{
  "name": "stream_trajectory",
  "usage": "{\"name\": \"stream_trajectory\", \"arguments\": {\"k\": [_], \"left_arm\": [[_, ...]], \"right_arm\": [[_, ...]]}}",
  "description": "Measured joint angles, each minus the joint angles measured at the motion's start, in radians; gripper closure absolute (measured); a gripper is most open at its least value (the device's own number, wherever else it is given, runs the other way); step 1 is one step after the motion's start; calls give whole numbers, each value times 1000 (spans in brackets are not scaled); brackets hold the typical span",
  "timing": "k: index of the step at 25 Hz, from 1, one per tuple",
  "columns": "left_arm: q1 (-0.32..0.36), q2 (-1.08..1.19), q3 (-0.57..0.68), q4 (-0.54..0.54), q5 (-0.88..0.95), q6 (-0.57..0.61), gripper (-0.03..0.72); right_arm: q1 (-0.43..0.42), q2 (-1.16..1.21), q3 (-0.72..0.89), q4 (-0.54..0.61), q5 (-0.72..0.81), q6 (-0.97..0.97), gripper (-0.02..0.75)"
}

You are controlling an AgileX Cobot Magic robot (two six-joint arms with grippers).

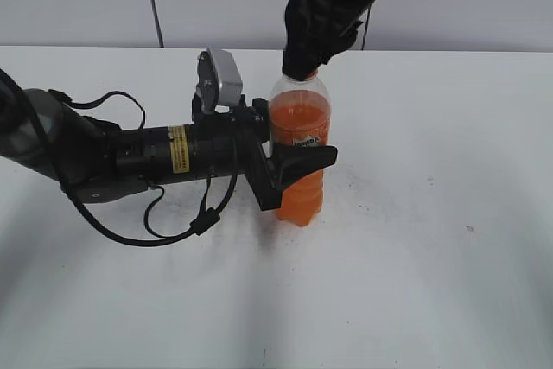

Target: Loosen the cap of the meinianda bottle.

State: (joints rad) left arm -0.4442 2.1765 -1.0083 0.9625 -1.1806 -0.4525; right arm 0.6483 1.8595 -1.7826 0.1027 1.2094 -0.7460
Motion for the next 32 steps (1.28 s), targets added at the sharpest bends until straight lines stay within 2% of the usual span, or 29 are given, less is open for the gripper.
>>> {"name": "stream_trajectory", "arguments": {"k": [9, 32], "left_arm": [[1, -1, 0, 20, -1, 3, 267], [4, -7, -5, 106, -26, -8, 267]], "right_arm": [[0, 0, -1, 0, 8, -207, 464], [0, -26, 3, 29, 50, -564, 464]]}}
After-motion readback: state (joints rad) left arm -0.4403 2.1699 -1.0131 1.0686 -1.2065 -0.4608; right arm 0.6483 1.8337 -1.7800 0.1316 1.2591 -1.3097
